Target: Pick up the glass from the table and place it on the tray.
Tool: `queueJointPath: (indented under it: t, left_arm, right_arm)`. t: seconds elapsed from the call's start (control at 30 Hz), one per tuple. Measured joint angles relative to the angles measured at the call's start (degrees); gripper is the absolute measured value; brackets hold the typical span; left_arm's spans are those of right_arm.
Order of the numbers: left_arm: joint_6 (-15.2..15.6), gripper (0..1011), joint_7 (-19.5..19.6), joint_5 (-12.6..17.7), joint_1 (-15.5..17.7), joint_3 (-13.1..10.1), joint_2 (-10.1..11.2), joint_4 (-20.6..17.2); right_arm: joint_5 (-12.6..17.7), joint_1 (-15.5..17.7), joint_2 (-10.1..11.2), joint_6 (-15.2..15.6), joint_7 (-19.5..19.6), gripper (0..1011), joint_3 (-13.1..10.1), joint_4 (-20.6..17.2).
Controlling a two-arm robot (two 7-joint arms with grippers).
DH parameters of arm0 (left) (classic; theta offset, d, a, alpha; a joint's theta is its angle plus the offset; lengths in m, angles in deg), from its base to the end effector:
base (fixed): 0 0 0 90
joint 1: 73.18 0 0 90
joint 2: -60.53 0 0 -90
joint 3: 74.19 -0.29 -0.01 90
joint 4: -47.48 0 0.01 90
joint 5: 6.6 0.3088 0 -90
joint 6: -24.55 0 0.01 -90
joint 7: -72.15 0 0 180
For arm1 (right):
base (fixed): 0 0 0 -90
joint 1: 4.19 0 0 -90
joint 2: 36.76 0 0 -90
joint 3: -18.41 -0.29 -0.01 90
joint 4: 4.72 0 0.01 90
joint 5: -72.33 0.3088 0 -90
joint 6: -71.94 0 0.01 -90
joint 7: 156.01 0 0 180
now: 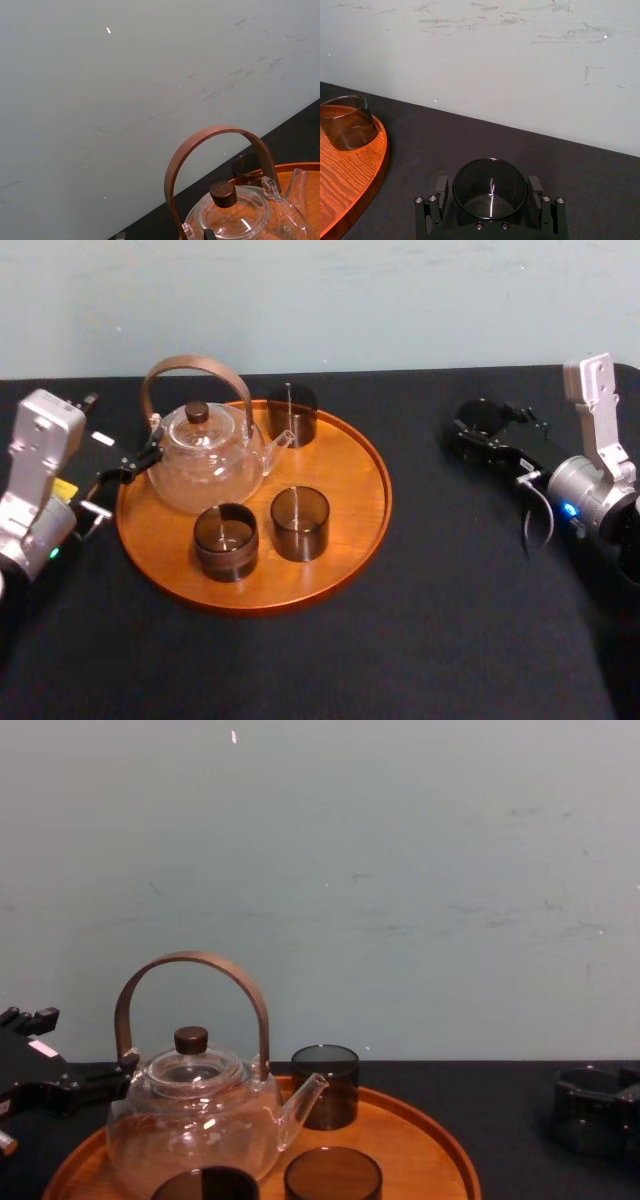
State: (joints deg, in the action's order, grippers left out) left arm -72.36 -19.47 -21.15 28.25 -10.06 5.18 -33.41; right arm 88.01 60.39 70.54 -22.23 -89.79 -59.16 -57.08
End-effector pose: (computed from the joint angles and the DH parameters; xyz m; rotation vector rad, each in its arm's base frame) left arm 0.3581 0.0827 -0.3023 0.3047 -0.2849 1.2479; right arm 0.4352 -0.0937 -0.3314 -0.1853 0.0950 -1.1554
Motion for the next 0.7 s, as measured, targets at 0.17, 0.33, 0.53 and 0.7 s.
queueJointPath:
  t: [0.17, 0.33, 0.53, 0.7]
  left_arm:
    - [-0.01, 1010, 0.0, 0.0, 0.0, 0.0, 0.0, 0.0]
    - [0.0, 1010, 0.0, 0.0, 0.0, 0.0, 0.0, 0.0]
    - [0.0, 1009, 0.0, 0.0, 0.0, 0.0, 0.0, 0.0]
    - [0.0, 1010, 0.0, 0.0, 0.0, 0.0, 0.0, 0.0]
  right_arm:
    - [0.12, -0.17, -0.06, 0.04, -0.3, 1003, -0.01, 0.4]
    - [0.21, -0.8, -0.23, 0.55, -0.69, 1003, 0.08, 1.65]
    - [-0.02, -1.04, -0.28, 0.63, -0.6, 1003, 0.27, 1.98]
    - [-0.02, -1.01, -0.27, 0.63, -0.6, 1003, 0.26, 1.95]
